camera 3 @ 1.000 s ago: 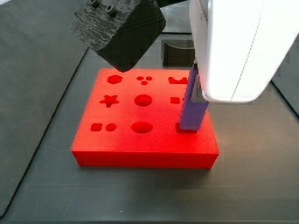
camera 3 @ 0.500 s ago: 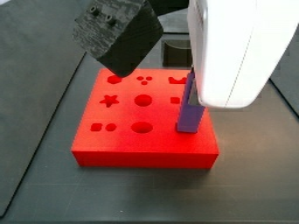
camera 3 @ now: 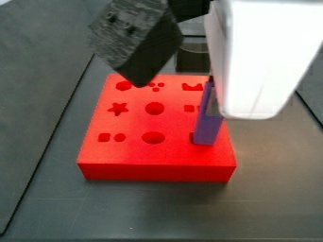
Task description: Insert the rectangle object.
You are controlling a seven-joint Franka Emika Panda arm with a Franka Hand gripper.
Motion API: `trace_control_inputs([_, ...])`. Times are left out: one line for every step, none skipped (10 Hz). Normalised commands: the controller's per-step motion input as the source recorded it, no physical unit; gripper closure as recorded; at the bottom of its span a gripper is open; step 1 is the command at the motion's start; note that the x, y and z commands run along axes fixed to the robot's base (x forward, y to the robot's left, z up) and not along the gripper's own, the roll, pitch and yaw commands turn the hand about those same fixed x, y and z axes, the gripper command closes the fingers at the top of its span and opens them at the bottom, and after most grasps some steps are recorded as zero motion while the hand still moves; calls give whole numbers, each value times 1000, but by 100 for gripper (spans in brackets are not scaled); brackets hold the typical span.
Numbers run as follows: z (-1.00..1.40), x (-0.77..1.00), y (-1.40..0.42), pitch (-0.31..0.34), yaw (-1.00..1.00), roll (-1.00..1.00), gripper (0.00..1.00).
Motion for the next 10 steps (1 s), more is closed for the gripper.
trace_control_inputs([-217,154,-14,33,0,0,100])
trace_control_inputs([-191,-40,0,11,0,9,100])
trace_control_inputs([-40,-203,80,3,-109,0,100])
trace_control_inputs([0,-246,109,0,-103,-43,100])
trace_control_inputs([0,-243,74,0,-40,-79,100])
trace_control_inputs([0,0,0,0,0,-70,100])
trace_control_inputs([-80,97,0,0,17,-21,100])
trace_control_inputs([-123,34,0,0,20,-17,100])
trace_control_inputs([-151,111,0,0,91,-14,100])
trace_control_inputs([-189,80,0,0,131,-3,100])
